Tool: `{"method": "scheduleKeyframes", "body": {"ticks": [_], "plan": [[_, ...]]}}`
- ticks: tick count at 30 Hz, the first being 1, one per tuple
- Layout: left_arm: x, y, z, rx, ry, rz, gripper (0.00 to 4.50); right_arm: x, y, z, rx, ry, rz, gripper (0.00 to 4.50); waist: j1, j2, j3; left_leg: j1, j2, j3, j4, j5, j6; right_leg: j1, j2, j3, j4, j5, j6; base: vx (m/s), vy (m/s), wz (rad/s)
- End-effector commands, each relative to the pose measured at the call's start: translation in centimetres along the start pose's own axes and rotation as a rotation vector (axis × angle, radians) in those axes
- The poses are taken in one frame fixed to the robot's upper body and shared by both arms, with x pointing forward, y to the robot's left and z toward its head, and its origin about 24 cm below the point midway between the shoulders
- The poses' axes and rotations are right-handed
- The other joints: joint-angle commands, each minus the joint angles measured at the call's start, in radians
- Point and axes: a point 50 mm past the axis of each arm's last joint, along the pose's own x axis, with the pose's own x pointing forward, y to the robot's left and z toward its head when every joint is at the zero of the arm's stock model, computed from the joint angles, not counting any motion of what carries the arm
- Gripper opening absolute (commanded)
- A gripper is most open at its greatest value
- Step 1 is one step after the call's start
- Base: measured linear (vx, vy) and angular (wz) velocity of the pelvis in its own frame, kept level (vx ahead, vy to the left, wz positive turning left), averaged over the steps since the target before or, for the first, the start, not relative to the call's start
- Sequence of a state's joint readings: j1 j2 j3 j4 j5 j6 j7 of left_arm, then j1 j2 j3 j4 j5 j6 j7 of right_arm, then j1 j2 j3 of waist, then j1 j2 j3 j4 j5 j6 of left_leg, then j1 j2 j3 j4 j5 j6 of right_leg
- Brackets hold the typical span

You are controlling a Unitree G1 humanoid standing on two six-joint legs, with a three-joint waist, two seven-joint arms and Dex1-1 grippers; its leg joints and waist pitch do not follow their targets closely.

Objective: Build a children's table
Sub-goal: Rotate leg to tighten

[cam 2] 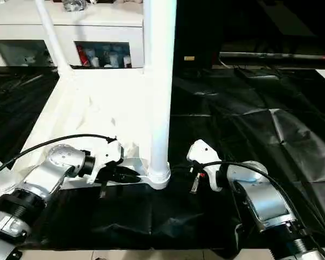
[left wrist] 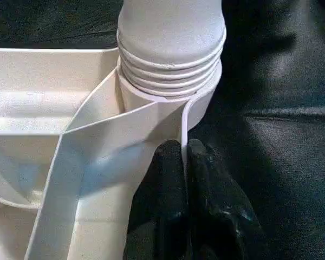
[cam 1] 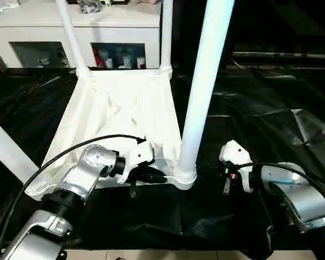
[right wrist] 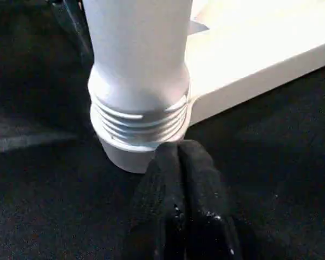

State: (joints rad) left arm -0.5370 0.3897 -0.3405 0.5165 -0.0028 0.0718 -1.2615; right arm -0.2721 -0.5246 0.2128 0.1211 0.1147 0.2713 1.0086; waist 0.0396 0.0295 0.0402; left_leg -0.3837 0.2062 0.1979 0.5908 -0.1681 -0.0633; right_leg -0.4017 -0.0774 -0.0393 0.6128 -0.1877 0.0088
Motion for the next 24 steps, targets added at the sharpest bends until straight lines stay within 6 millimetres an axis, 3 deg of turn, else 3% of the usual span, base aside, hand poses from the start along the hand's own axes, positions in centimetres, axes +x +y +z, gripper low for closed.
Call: {"method": "scheduleKeyframes", "body": {"ticks": [1, 2, 6, 9, 16, 20, 24], "plan": [[-0.3, -0.2, -1.3, -0.022, 0.115, 0.002, 0.04, 0.0, -0.2, 0.4, -0.016, -0.019, -0.008, 0.0, 0.007, -0.02, -0.054, 0.018, 0.023, -0.015, -0.069, -0.277, 0.035, 0.037, -0.052, 0.032, -0.087, -0.294, -0.197, 0.0, 0.0, 0.0], [-0.2, -0.1, -1.4, -0.015, 0.142, 0.015, 0.04, 0.0, -0.3, 0.5, -0.006, -0.033, -0.022, 0.0, 0.008, -0.016, -0.054, 0.019, 0.025, -0.017, -0.07, -0.271, 0.035, 0.037, -0.054, 0.033, -0.085, -0.286, -0.198, 0.0, 0.0, 0.0], [0.7, 0.8, -0.7, -0.044, 0.105, 0.119, 0.0, -0.1, -1.2, 1.0, 0.052, -0.12, -0.093, 0.31, 0.007, -0.019, -0.052, 0.022, 0.021, -0.015, -0.068, -0.294, 0.027, 0.033, -0.053, 0.031, -0.091, -0.326, -0.198, 0.0, 0.0, 0.0], [1.8, 1.1, 0.1, -0.09, 0.049, 0.153, 0.0, -0.3, -1.4, 1.1, 0.086, -0.164, -0.098, 0.54, 0.008, -0.023, -0.051, 0.02, 0.02, -0.016, -0.069, -0.298, 0.027, 0.034, -0.053, 0.031, -0.094, -0.365, -0.178, 0.0, 0.0, 0.0], [2.6, 1.5, 0.8, -0.11, 0.029, 0.167, 0.0, -0.6, -0.8, 0.7, 0.074, -0.141, -0.026, 1.21, 0.008, -0.031, -0.056, 0.012, 0.018, -0.015, -0.064, -0.249, 0.052, 0.041, -0.053, 0.029, -0.091, -0.297, -0.185, 0.0, 0.0, 0.0], [2.8, 1.4, 0.8, -0.132, 0.017, 0.138, 0.0, -0.4, -0.9, 0.7, 0.077, -0.154, -0.022, 1.4, 0.007, -0.028, -0.056, 0.012, 0.018, -0.015, -0.063, -0.23, 0.063, 0.041, -0.051, 0.028, -0.087, -0.264, -0.199, 0.0, 0.0, 0.0], [2.8, 1.2, 0.6, -0.139, 0.02, 0.123, 0.0, 0.5, -1.4, 0.9, 0.073, -0.171, -0.084, 1.76, 0.001, -0.028, -0.053, 0.013, 0.017, -0.016, -0.065, -0.267, 0.052, 0.037, -0.054, 0.026, -0.094, -0.329, -0.192, 0.0, 0.0, 0.0]]}}
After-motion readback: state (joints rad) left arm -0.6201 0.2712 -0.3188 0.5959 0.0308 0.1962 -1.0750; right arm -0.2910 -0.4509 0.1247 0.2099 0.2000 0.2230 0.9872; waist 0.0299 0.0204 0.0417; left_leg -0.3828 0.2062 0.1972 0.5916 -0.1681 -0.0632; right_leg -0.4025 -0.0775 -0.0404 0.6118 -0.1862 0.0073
